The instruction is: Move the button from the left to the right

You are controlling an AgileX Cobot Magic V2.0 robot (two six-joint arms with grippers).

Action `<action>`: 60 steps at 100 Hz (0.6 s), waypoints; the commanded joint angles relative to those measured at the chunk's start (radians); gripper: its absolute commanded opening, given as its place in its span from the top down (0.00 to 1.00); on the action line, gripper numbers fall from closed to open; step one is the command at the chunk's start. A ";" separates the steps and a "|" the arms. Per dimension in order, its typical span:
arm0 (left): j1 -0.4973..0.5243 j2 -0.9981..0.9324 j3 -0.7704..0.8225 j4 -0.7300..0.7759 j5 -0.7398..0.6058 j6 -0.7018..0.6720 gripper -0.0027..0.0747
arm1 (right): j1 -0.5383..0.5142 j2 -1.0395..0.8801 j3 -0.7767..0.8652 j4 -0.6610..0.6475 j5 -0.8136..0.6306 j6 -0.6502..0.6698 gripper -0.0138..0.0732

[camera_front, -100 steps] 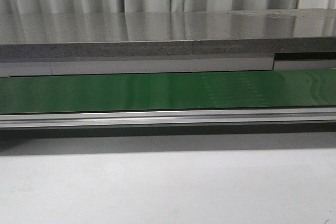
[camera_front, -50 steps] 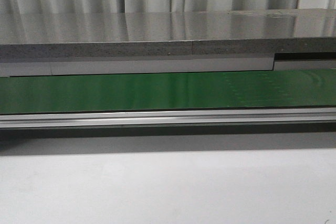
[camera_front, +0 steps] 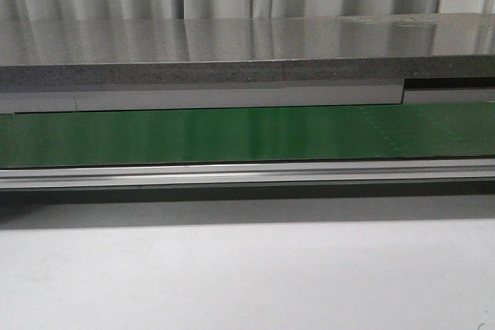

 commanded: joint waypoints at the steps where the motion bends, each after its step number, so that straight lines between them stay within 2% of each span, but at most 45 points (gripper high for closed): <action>1: -0.007 0.005 -0.027 -0.010 -0.086 -0.008 0.99 | 0.002 -0.052 -0.021 0.004 -0.014 0.001 0.26; 15: -0.007 0.005 -0.027 -0.010 -0.086 -0.008 0.99 | 0.002 -0.069 -0.021 0.004 0.033 0.001 0.26; 22: -0.007 0.005 -0.027 -0.010 -0.086 -0.008 0.99 | 0.002 -0.069 -0.021 0.003 0.044 0.001 0.31; 29: -0.007 0.005 -0.027 -0.010 -0.086 -0.008 0.99 | 0.002 -0.069 -0.021 0.002 0.045 0.001 0.42; 49: -0.007 0.005 -0.027 -0.010 -0.086 -0.008 0.99 | 0.002 -0.069 -0.021 0.002 0.038 0.001 0.89; 51: -0.007 0.005 -0.027 -0.010 -0.086 -0.008 0.99 | 0.002 -0.069 -0.021 0.002 0.035 0.001 0.93; 60: -0.007 0.005 -0.027 -0.010 -0.086 -0.008 0.99 | 0.002 -0.069 -0.021 0.002 0.028 0.001 0.92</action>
